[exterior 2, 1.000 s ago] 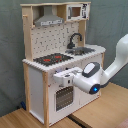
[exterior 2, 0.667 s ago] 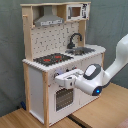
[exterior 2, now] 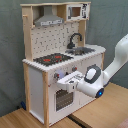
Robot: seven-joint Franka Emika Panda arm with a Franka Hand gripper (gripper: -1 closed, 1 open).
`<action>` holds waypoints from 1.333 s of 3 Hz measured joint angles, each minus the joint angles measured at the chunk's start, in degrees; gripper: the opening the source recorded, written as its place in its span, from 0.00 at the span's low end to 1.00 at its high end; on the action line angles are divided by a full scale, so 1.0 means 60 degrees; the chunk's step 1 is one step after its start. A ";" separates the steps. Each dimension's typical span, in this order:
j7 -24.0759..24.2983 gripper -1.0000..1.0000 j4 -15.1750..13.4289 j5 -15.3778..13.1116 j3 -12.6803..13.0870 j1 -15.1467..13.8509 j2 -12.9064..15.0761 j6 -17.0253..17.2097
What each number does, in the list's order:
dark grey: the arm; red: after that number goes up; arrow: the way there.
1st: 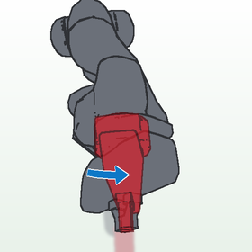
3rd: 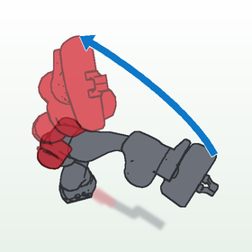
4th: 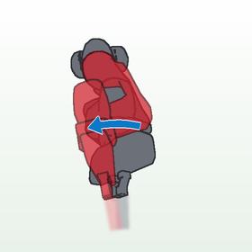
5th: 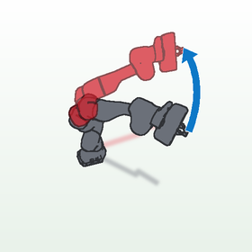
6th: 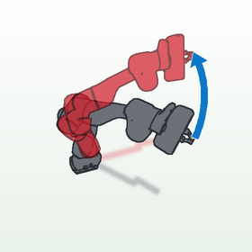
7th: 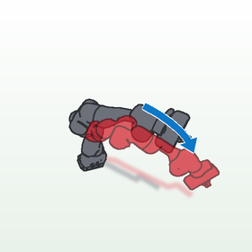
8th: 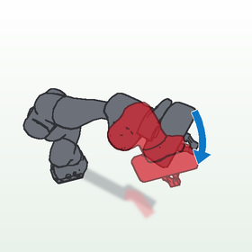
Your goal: Play with the kitchen
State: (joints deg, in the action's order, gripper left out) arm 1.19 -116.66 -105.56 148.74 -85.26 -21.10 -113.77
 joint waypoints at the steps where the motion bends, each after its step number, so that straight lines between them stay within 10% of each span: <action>1: 0.0433 1.00 0.0019 -0.0699 -0.0003 -0.0324 -0.0028 -0.0568; 4: 0.2358 1.00 0.0087 -0.1662 -0.0020 -0.0833 -0.0171 -0.0957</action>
State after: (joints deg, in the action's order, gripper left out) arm 15.34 -116.13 -115.53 148.62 -90.25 -22.13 -119.51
